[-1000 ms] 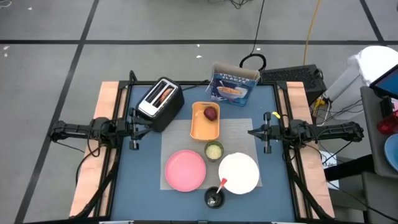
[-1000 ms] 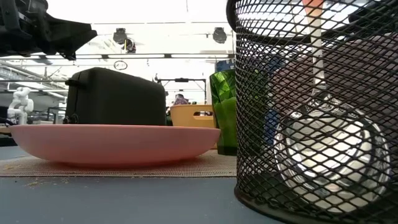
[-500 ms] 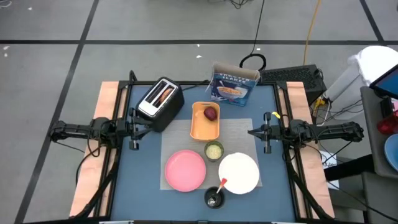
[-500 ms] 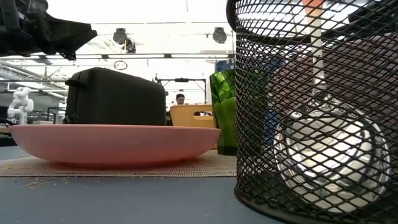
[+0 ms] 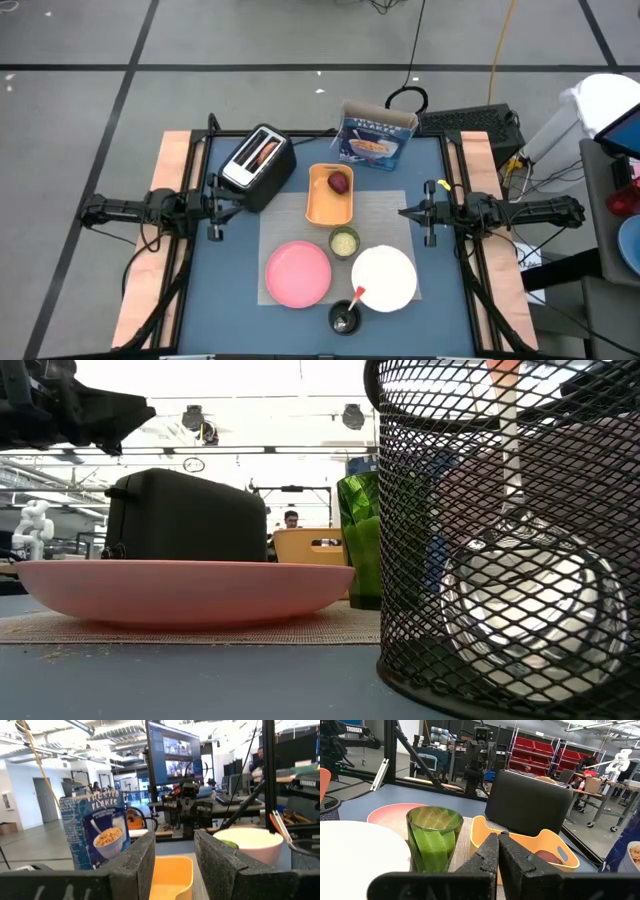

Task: Arrange a breakfast setting
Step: Pour the cereals into the white bowl

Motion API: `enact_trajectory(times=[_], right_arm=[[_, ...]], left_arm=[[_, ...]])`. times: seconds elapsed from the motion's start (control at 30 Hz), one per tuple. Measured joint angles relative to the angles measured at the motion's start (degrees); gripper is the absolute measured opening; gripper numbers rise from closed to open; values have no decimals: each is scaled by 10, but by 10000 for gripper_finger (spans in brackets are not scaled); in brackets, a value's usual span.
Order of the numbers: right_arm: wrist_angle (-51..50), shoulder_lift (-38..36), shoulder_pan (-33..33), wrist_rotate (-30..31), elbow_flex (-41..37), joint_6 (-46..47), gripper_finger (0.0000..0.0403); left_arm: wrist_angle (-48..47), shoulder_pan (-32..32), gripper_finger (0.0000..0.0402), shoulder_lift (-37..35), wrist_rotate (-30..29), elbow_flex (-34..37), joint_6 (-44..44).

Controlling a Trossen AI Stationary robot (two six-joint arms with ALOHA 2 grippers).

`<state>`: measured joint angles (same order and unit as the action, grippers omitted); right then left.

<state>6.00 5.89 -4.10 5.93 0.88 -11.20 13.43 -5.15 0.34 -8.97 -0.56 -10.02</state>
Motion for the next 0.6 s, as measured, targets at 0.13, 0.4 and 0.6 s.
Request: enact_trajectory(times=[0.13,0.4,0.6], right_arm=[[0,0,0,0,0,0,2],[0,0,0,0,0,0,2],[0,0,0,0,0,0,2]], left_arm=[[25,0,145,0,-1,0,-2],[137,0,145,0,-1,0,10],[181,0,145,19,-1,0,46]])
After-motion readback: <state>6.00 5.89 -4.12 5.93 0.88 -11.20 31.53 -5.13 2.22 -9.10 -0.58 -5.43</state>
